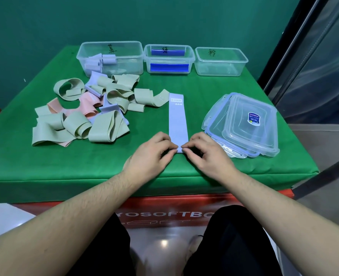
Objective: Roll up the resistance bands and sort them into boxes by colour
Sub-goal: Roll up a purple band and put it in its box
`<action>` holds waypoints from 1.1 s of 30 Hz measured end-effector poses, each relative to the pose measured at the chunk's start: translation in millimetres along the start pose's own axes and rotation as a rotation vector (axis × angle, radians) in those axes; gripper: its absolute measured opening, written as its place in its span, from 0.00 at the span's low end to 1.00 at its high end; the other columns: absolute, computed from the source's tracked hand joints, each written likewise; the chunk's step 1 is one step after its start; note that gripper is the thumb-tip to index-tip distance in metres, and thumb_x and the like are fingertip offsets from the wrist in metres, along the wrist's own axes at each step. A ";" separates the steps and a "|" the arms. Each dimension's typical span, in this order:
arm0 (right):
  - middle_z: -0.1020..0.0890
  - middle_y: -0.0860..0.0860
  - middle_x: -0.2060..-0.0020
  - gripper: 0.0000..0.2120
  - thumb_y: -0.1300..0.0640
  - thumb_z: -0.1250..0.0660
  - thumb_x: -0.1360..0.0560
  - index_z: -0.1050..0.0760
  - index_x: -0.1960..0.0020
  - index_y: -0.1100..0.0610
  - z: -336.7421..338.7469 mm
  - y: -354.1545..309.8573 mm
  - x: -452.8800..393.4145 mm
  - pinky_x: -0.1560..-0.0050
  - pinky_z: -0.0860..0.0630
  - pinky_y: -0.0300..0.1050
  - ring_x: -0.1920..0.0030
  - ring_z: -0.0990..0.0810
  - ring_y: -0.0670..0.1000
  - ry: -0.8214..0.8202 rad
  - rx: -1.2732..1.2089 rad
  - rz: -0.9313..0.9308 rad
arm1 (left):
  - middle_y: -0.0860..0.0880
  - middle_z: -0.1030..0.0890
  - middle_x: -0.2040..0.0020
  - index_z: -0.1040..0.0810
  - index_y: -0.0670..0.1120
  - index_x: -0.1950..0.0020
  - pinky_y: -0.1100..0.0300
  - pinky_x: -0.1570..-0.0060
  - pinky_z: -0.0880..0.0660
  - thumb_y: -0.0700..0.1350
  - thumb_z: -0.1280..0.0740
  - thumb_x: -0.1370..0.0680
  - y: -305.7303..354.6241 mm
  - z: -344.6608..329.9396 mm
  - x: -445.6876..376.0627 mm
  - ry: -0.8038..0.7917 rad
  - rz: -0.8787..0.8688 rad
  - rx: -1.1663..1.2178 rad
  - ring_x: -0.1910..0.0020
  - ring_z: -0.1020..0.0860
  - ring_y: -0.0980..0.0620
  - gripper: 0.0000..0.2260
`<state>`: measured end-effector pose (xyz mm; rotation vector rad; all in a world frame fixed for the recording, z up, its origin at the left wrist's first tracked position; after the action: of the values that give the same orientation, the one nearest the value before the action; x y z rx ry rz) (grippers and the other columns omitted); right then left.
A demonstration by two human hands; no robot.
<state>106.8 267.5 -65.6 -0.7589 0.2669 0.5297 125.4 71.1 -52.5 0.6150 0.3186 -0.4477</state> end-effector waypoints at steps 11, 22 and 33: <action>0.23 0.42 0.53 0.09 0.52 0.30 0.23 0.17 0.45 0.53 1.1 -0.9 1.7 0.48 0.28 0.36 0.51 0.23 0.42 0.008 0.024 0.014 | 0.54 0.20 0.49 0.17 0.48 0.45 0.80 0.55 0.37 0.47 0.29 0.22 -2.3 1.5 -0.9 -0.012 0.007 0.030 0.56 0.30 0.66 0.08; 0.24 0.42 0.54 0.08 0.52 0.28 0.26 0.19 0.48 0.52 -0.7 -2.7 1.6 0.51 0.27 0.38 0.52 0.24 0.42 0.000 0.036 0.040 | 0.53 0.20 0.49 0.17 0.47 0.44 0.69 0.51 0.31 0.49 0.32 0.21 -2.0 0.7 -0.1 -0.020 -0.001 0.032 0.51 0.23 0.59 0.09; 0.24 0.43 0.53 0.10 0.50 0.32 0.21 0.18 0.44 0.53 -1.2 -1.8 2.3 0.48 0.26 0.40 0.52 0.23 0.43 0.010 0.056 0.026 | 0.55 0.21 0.50 0.17 0.49 0.45 0.79 0.56 0.37 0.47 0.30 0.22 -3.4 0.1 0.3 -0.002 -0.001 0.052 0.58 0.30 0.71 0.07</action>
<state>109.7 266.3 -66.3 -0.7042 0.2997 0.5410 124.0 68.4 -54.3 0.6649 0.3067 -0.4587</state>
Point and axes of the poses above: each hand's wrist, its own x-axis away from the middle knuckle, its own z-axis out of the back of the hand, y = z × x, the point moved 2 cm from there along -x, towards the middle knuckle
